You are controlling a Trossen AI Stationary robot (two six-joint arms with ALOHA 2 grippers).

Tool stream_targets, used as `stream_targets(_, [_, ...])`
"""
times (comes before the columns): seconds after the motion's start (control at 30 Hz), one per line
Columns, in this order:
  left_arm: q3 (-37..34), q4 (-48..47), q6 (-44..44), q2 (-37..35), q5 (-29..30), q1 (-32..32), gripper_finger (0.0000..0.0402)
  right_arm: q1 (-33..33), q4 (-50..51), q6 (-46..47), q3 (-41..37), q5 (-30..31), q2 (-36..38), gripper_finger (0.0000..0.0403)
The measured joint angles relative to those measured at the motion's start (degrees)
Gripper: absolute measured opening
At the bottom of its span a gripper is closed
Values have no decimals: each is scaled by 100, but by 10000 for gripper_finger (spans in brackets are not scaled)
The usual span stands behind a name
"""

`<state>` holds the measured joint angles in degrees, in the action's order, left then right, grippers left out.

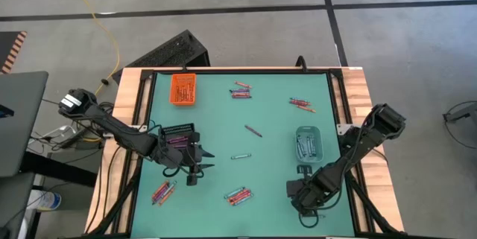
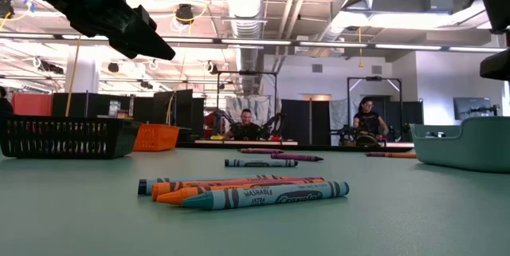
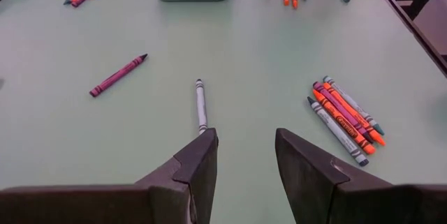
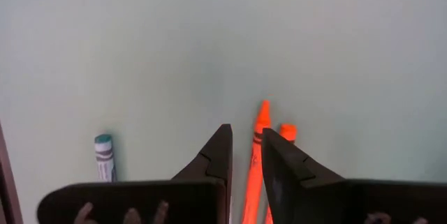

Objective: Sort crayons
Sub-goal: Put the orange crayon into the orange bin

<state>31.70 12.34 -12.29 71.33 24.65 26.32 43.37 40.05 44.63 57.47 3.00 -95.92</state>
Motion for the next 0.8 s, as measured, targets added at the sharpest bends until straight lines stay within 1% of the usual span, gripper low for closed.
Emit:
stream_targets(0.3, [0,0,4,1,8,-1,133,0,-76,4,-31,19,6,70])
stream_targets(0.57, [-2,0,4,0,13,-2,133,-2,-311,45,-390,23,9,70])
stream_targets(0.67, [-2,0,4,0,18,-1,133,-2,-620,53,-585,21,18,70])
stream_targets(0.8, [-2,0,4,0,21,0,133,-2,-793,54,-738,25,43,70])
